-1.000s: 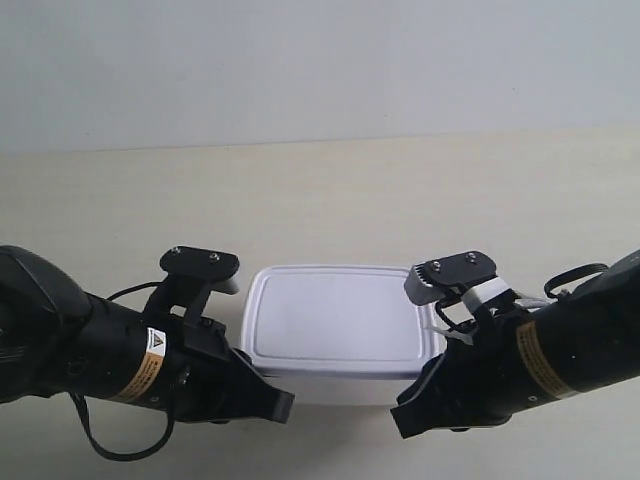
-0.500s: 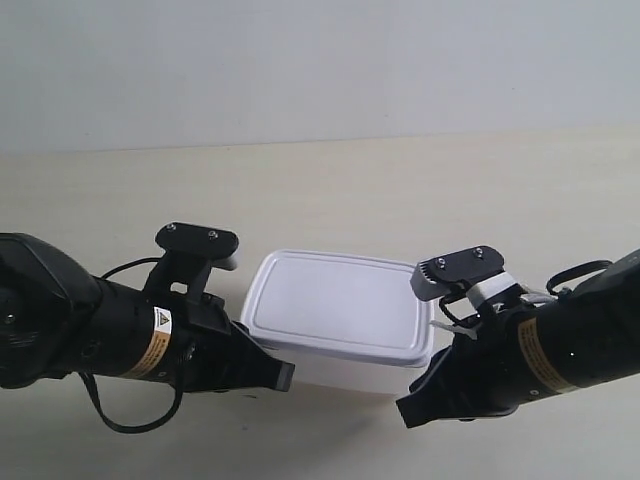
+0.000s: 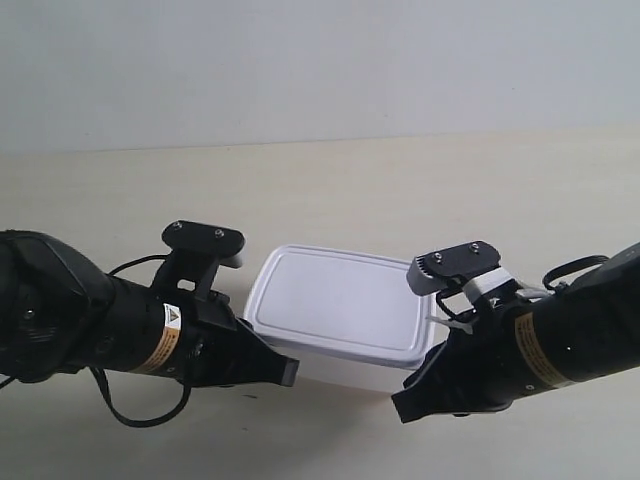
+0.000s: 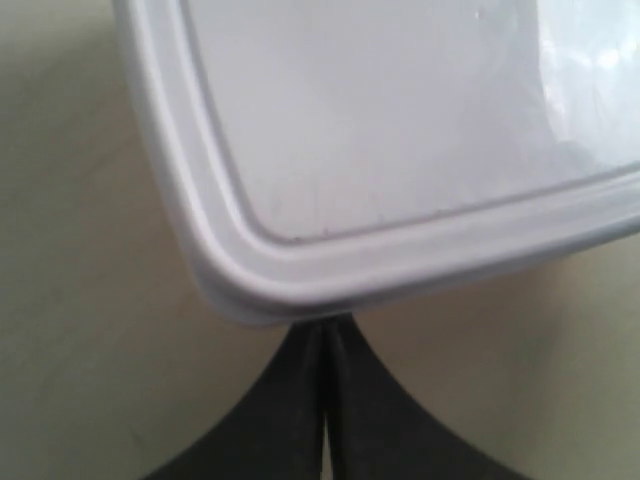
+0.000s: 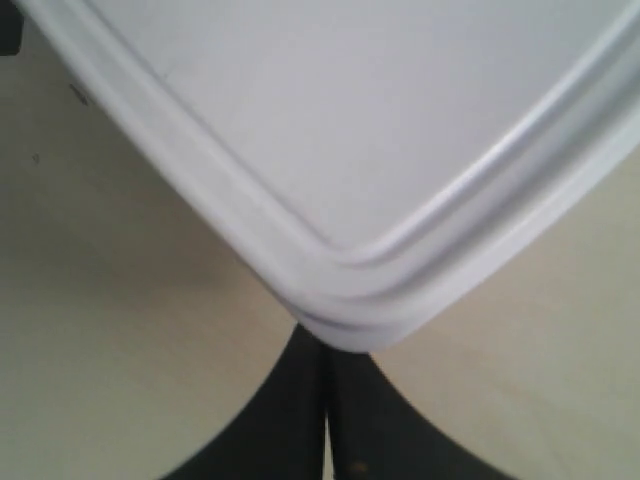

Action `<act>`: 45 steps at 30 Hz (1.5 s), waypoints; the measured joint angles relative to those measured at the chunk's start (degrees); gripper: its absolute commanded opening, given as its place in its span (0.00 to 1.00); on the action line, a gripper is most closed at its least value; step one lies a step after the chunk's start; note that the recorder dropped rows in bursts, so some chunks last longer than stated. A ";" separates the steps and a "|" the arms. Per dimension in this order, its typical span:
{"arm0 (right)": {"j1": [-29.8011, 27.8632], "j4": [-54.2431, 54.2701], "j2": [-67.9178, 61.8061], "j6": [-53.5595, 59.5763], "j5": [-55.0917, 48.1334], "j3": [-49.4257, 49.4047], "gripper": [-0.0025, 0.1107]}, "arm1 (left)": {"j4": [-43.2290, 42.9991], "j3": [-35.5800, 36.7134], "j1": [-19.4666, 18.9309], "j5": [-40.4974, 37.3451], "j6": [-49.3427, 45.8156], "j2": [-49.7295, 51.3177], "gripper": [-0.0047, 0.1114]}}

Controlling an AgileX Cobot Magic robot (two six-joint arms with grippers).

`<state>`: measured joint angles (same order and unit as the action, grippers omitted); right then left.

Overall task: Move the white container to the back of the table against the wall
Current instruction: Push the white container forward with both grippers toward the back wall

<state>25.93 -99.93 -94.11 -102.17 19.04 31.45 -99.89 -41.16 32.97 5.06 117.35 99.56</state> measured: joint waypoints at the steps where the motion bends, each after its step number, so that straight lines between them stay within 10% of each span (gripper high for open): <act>1: 0.00 0.00 0.00 0.00 0.00 0.00 0.02 | 0.00 -0.15 0.00 0.00 0.00 0.29 0.04; 45: 0.00 7.89 -7.89 0.79 -4.21 8.88 0.02 | 0.00 -9.15 0.00 -2.62 -2.89 7.88 0.04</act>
<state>25.93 -92.04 -102.00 -101.38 14.83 40.33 -99.89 -50.31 32.97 2.44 114.46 107.45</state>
